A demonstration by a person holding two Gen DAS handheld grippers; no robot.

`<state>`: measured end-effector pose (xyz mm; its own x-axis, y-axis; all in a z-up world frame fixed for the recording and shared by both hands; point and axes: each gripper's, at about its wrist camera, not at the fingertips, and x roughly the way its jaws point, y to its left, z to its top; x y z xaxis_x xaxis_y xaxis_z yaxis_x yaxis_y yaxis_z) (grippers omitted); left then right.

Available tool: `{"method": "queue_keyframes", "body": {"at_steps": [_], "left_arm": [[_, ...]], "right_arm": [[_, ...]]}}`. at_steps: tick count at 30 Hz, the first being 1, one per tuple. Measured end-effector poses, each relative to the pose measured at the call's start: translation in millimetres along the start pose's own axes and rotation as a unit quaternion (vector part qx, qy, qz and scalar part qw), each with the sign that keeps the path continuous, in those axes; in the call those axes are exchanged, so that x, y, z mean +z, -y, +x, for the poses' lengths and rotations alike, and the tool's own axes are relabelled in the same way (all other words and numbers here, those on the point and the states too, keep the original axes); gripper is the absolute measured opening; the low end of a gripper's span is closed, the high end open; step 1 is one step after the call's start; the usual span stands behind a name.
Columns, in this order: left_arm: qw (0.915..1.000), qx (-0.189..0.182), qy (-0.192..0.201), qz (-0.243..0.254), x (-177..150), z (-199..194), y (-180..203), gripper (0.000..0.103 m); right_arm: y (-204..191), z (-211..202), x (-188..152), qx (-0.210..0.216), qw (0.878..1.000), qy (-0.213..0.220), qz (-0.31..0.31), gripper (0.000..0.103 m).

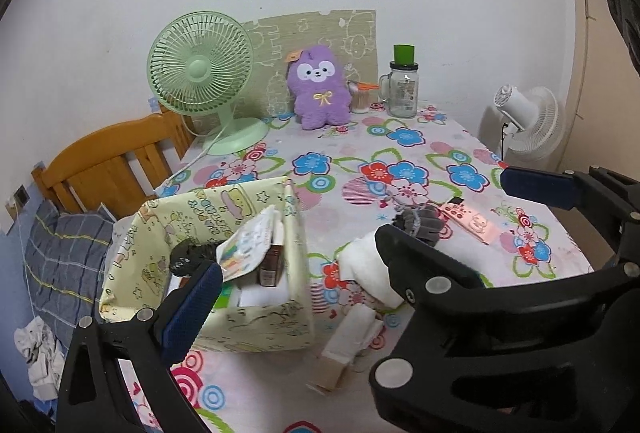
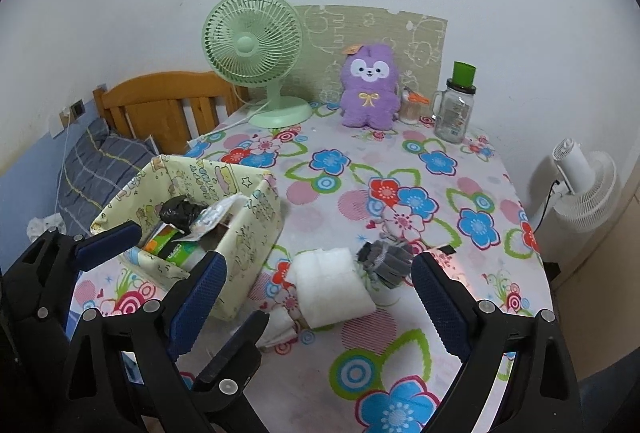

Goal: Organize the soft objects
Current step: 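Withdraw both grippers from the box back over the table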

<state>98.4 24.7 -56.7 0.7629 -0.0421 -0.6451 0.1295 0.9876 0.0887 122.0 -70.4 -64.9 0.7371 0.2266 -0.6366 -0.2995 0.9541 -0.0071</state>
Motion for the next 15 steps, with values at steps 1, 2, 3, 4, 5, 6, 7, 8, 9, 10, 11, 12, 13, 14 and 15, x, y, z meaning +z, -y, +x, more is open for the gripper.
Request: {"method": "queue_keyframes", "body": {"at_steps": [1,2,3,4,5,6,7,8,9,10,11,12,13,14,15], "left_arm": [[1.0000,0.000,0.000,0.000,0.0,-0.1,2.3,0.103],[1.0000,-0.001,0.000,0.001,-0.3,-0.2,4.6,0.103],[1.0000,-0.002,0.000,0.002,-0.7,-0.2,8.3,0.103],[1.0000,-0.002,0.001,0.002,-1.2,-0.2,11.1,0.103],[1.0000,0.000,0.003,0.004,-1.7,-0.5,13.7,0.103],[1.0000,0.004,0.007,0.007,-2.5,-0.9,17.5,0.103],[0.9999,0.005,0.008,0.009,-3.1,-1.1,20.4,0.103],[0.9999,0.006,0.009,0.010,-3.7,-1.0,23.2,0.103],[0.9999,0.003,0.008,0.010,-3.8,-0.2,26.1,0.103],[0.9999,0.000,0.008,0.009,-4.0,0.0,28.2,0.103],[0.9999,-0.002,0.007,0.008,-4.0,0.3,30.0,0.103],[0.9999,-0.005,0.006,0.008,-4.3,1.1,32.5,0.103],[0.9999,-0.006,0.006,0.008,-5.3,1.5,34.7,0.103],[0.9999,-0.007,0.005,0.008,-6.8,2.0,37.4,0.103],[0.9999,-0.008,0.005,0.008,-7.9,2.5,39.2,0.103]], "right_arm": [[2.4,-1.1,-1.6,-0.001,1.000,0.001,0.001,0.096],[4.7,-1.9,-2.5,-0.002,1.000,0.002,0.002,0.096],[7.4,-3.0,-4.1,-0.003,1.000,0.003,0.002,0.096],[9.6,-3.5,-5.1,-0.004,1.000,0.004,0.003,0.096],[13.0,-4.5,-7.2,-0.006,1.000,0.005,0.003,0.096],[15.1,-4.9,-8.5,-0.009,1.000,0.005,0.004,0.096],[17.3,-5.4,-9.7,-0.012,1.000,0.005,0.004,0.096],[19.7,-6.4,-11.7,-0.016,1.000,0.005,0.006,0.096],[22.7,-8.2,-14.1,-0.022,1.000,0.008,0.008,0.096],[24.2,-9.3,-15.3,-0.024,1.000,0.011,0.008,0.096],[26.0,-10.6,-17.1,-0.028,0.999,0.014,0.008,0.096],[28.2,-12.0,-19.4,-0.034,0.999,0.016,0.008,0.096],[30.1,-12.4,-21.2,-0.037,0.999,0.015,0.006,0.096],[31.0,-12.5,-22.2,-0.038,0.999,0.015,0.005,0.096],[33.5,-12.8,-24.7,-0.040,0.999,0.014,0.002,0.096]]}}
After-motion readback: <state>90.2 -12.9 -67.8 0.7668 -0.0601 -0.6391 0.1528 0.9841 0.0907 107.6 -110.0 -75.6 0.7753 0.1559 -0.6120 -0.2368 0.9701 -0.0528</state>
